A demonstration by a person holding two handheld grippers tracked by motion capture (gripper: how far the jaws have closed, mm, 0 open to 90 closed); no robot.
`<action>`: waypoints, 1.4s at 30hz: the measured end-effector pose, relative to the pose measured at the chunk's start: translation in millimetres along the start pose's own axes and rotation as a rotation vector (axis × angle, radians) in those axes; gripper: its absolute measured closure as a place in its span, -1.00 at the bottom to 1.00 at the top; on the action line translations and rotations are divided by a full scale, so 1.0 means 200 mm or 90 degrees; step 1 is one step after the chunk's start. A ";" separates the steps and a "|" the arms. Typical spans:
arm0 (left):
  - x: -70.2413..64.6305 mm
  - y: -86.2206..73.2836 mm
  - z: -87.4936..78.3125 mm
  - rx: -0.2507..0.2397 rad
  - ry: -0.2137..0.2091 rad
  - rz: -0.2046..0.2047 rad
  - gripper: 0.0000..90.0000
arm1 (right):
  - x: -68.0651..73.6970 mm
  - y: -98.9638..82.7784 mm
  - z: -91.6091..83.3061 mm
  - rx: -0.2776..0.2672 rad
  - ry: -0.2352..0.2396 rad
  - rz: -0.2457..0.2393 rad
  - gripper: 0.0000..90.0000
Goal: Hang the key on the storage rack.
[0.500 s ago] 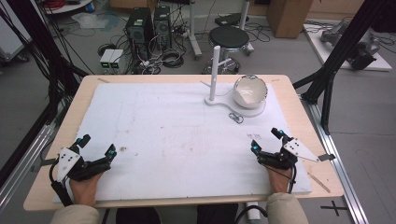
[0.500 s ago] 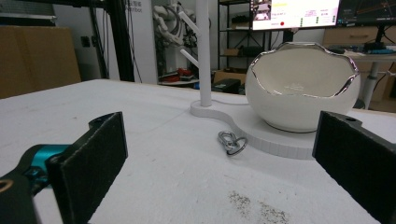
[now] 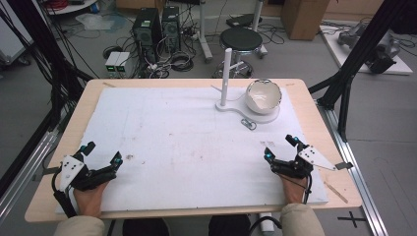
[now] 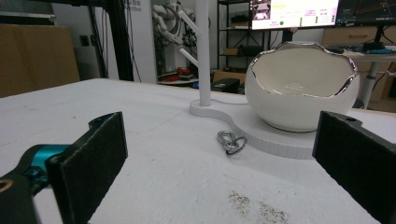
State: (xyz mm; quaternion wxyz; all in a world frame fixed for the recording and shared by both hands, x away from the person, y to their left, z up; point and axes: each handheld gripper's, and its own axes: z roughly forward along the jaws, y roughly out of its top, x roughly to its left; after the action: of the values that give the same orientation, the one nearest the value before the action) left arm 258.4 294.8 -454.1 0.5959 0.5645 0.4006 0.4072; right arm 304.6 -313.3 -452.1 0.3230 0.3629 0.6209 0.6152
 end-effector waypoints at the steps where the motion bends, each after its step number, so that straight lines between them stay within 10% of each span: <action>1: 0.00 0.00 0.00 0.000 0.000 -0.001 -0.93 | 0.00 0.00 0.00 -0.001 0.001 -0.003 -0.95; 15: 0.00 0.00 0.00 -0.001 -0.007 -0.001 -0.93 | -0.03 0.14 0.10 0.094 -0.007 0.034 -0.95; 22: 0.00 0.00 0.00 -0.002 -0.008 0.000 -0.93 | -0.09 0.30 0.29 0.200 -0.007 0.056 -0.99; 42: 0.00 0.00 -0.01 -0.004 -0.011 0.000 -0.93 | -0.14 0.35 0.62 0.391 -0.019 0.047 -0.99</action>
State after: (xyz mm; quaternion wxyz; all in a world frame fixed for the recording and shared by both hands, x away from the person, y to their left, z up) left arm 257.6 295.5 -454.3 0.6012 0.5661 0.3942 0.4034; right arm 428.6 -271.8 -388.4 0.1846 0.4748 0.7595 0.4046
